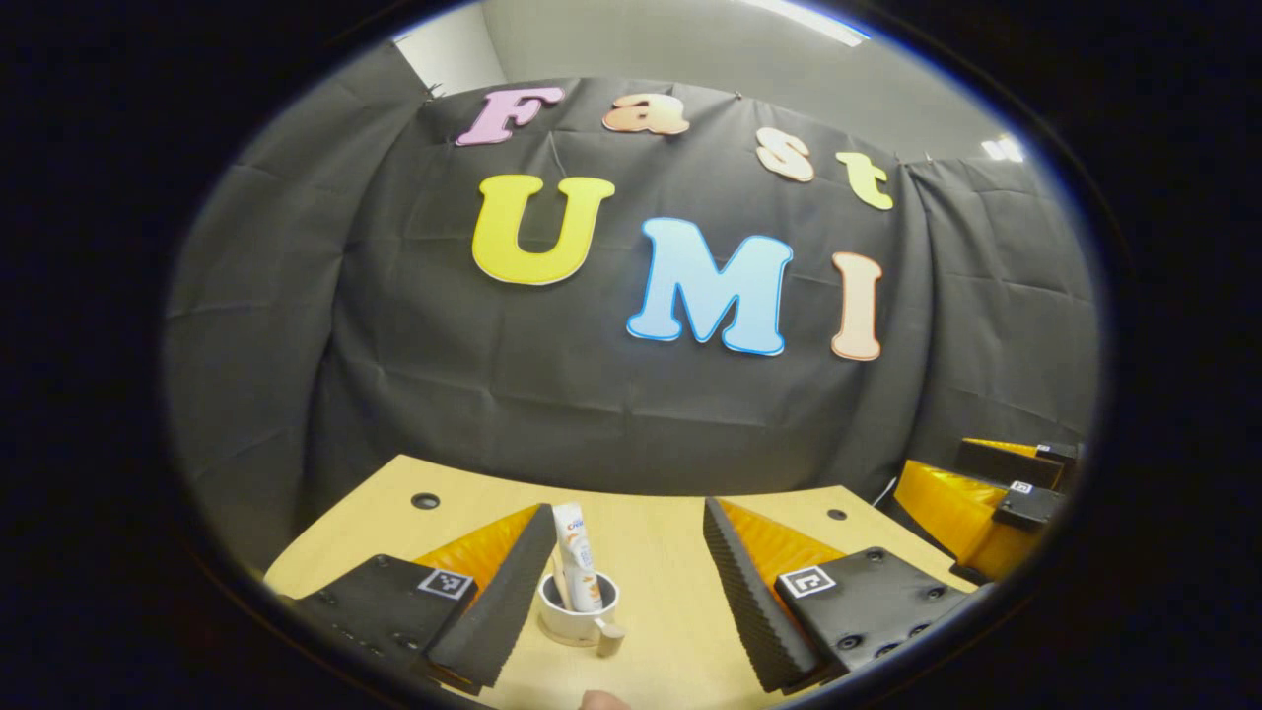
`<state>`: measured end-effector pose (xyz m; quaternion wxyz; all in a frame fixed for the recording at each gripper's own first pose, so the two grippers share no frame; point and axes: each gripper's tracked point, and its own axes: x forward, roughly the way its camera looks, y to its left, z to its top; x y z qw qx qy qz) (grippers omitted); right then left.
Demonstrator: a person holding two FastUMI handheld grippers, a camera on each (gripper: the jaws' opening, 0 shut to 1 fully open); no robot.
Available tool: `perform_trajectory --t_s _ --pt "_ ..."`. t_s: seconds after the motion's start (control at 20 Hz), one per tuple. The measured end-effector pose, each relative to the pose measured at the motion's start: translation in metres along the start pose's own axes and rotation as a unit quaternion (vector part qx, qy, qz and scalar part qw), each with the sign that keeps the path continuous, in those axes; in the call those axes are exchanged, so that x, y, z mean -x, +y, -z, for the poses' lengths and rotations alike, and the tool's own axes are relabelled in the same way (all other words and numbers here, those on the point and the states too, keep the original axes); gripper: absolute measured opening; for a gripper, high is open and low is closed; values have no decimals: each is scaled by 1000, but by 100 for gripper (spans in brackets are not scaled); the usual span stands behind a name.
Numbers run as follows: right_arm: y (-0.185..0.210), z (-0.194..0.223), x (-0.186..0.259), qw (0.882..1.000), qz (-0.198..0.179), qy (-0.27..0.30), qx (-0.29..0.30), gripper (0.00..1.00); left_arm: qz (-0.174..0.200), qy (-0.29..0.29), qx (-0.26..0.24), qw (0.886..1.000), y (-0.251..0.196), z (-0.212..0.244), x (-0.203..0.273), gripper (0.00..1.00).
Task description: Put the toothbrush and toothpaste on the desktop into the cup, then pick up the cup and place it on the coaster on the desktop.
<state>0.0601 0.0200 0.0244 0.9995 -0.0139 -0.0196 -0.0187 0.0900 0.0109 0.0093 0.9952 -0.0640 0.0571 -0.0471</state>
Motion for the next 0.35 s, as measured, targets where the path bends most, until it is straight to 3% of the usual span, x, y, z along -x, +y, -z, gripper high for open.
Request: perform_trajectory --t_s 0.35 --pt "-1 1 -3 1000 -6 -13 -7 96 -8 -8 -13 1000 0 -7 2 96"
